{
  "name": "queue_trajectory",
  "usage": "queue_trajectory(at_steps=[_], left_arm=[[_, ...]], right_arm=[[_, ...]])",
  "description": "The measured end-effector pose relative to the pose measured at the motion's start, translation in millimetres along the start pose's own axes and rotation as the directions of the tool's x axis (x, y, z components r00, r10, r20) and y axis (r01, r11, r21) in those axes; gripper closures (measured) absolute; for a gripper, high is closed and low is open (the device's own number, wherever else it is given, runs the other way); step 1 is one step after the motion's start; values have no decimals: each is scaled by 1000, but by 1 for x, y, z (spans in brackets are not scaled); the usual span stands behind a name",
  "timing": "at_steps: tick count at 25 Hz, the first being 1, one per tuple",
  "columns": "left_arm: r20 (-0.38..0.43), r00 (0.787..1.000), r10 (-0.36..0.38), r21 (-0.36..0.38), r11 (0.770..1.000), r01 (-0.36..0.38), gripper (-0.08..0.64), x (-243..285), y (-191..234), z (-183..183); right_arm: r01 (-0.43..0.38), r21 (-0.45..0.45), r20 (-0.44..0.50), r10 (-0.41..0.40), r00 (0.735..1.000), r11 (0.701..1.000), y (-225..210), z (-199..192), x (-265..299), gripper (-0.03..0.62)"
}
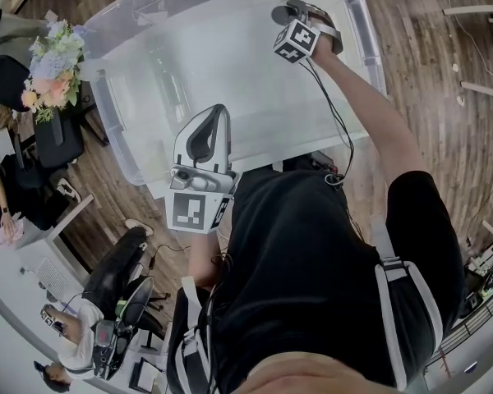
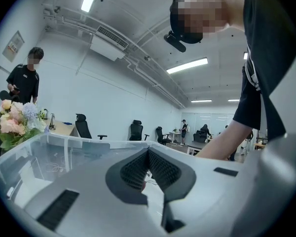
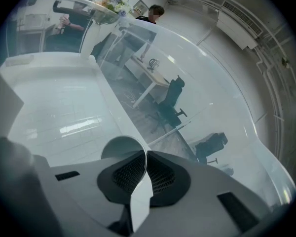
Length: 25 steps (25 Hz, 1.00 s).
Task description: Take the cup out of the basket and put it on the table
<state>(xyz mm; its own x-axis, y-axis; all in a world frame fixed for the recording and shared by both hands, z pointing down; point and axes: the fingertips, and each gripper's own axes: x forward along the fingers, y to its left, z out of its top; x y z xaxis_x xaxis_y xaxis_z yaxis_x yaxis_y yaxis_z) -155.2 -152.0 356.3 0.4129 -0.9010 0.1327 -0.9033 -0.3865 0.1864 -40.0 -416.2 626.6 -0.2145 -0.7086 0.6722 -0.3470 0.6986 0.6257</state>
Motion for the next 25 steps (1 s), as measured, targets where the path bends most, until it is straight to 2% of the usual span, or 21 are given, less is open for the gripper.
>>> queue_trajectory(at_steps=[7, 12, 17, 21, 25], left_arm=[[16, 1000, -17, 10, 1000, 17, 543, -5, -8, 4], [26, 999, -37, 23, 999, 37, 542, -11, -20, 8], [44, 998, -52, 40, 998, 50, 543, -17, -31, 12], [50, 997, -57, 48, 997, 55, 541, -22, -38, 15], [56, 996, -63, 48, 997, 60, 543, -24, -26, 16]], right_arm=[[-7, -1, 97, 7, 995, 1000, -5, 35, -42, 561], [-30, 19, 205, 25, 979, 999, -8, 63, -87, 561], [-38, 51, 300, 21, 954, 998, -16, 88, -141, 561], [-59, 88, 383, 21, 923, 994, -18, 104, -186, 561], [-89, 134, 447, 20, 894, 987, -18, 124, -216, 561]])
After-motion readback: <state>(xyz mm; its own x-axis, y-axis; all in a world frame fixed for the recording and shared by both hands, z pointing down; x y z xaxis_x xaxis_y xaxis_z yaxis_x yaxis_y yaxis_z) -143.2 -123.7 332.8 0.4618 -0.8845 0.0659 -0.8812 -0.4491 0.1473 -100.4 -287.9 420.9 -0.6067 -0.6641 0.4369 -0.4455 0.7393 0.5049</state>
